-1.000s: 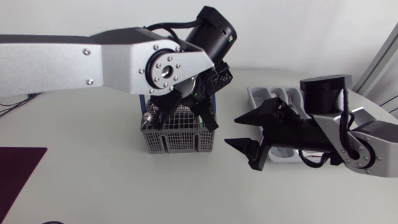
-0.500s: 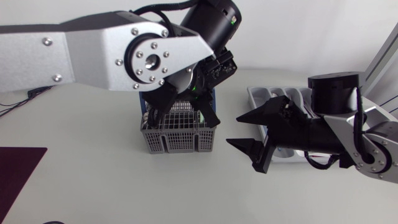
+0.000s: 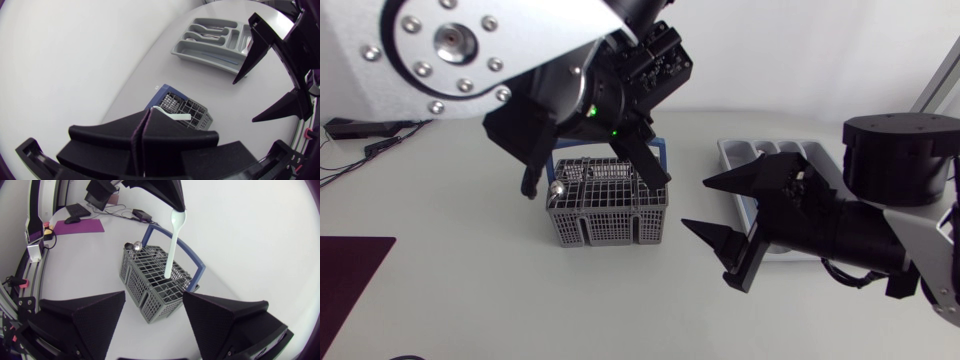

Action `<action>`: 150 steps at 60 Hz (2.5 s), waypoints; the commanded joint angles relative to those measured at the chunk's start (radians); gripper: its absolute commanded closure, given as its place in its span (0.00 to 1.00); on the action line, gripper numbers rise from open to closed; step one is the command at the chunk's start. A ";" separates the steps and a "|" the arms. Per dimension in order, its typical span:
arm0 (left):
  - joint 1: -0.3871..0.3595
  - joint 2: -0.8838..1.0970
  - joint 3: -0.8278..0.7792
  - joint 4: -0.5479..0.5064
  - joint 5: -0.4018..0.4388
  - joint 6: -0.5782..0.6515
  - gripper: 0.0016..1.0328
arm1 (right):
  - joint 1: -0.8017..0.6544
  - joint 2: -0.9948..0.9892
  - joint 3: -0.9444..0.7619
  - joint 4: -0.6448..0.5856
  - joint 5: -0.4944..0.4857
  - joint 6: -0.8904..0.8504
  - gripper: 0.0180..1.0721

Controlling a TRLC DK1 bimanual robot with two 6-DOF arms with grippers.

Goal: Unload the cutlery basket into the drawer organizer.

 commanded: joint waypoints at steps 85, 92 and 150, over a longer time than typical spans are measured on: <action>0.076 -0.052 -0.073 0.038 0.494 -0.348 0.87 | 0.106 0.115 0.026 0.251 0.192 0.108 0.46; 0.079 -0.050 -0.078 0.042 0.494 -0.346 0.87 | 0.104 0.129 0.032 0.257 0.195 0.108 0.56; 0.087 -0.050 -0.096 0.060 0.496 -0.331 0.87 | 0.092 0.164 0.047 0.233 0.201 0.103 0.94</action>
